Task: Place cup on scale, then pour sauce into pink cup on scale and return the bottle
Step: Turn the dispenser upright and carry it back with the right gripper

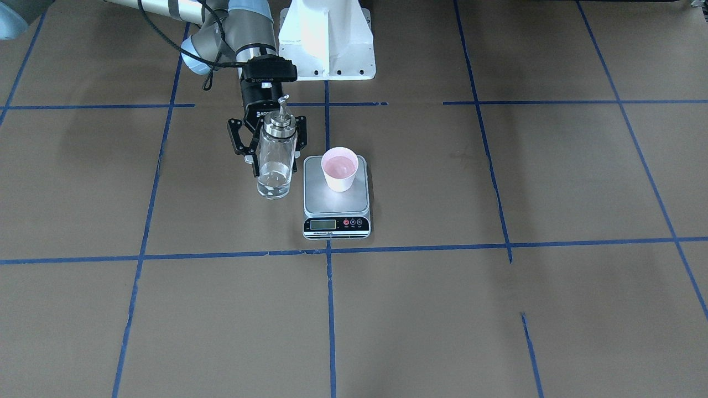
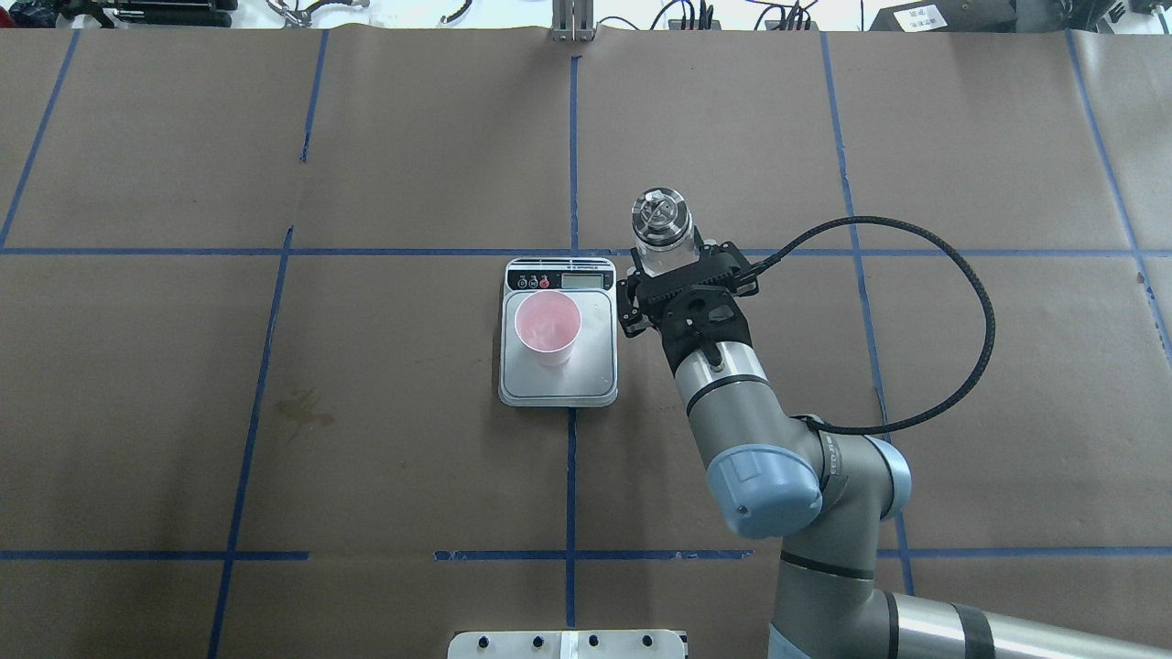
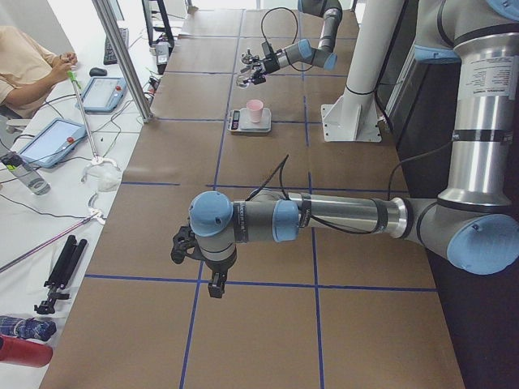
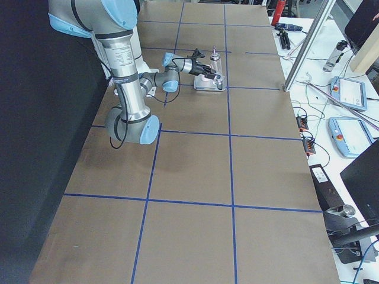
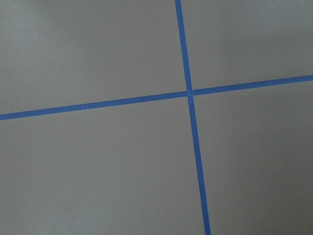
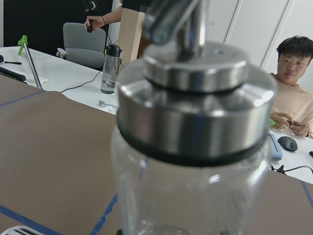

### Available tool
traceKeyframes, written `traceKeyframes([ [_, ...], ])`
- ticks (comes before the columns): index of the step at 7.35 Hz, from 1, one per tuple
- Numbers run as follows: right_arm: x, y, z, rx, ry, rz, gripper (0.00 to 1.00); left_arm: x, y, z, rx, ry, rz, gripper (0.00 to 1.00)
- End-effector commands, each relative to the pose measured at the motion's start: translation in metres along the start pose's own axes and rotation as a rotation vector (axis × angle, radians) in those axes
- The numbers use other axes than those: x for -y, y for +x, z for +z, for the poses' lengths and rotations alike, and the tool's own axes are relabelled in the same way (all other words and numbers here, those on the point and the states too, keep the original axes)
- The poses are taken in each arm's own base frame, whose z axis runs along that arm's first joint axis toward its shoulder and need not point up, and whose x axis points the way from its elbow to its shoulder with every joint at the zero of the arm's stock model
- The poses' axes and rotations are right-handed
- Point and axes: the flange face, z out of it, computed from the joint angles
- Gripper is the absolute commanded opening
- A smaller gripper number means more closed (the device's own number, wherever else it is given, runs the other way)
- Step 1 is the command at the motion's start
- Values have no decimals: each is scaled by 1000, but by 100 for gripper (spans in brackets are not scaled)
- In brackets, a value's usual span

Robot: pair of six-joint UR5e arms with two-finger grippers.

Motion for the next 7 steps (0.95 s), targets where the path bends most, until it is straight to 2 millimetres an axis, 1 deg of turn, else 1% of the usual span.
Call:
traceKeyframes([
  [1, -9, 39, 18, -10, -51, -14, 0, -1, 0, 0, 2, 0, -1, 100],
  [2, -16, 65, 24, -43, -60, 78, 0, -1, 0, 0, 2, 1, 5, 100],
  [3, -5, 92, 38, -24, -125, 374, 0, -2, 1, 1, 1, -1, 7, 100],
  [4, -12, 125, 35, 5, -221, 398, 0, -2, 1, 0, 2, 1, 9, 100],
  [5, -21, 149, 17, -7, -229, 384, 0, -2, 2, -1, 2, 2, 10, 100],
  [6, -38, 181, 2, -62, -219, 374, 0, -1, 3, -1, 1, 2, 12, 100],
  [7, -52, 204, -7, -107, -219, 431, 0, 0, 4, -2, 2, 8, 18, 100],
])
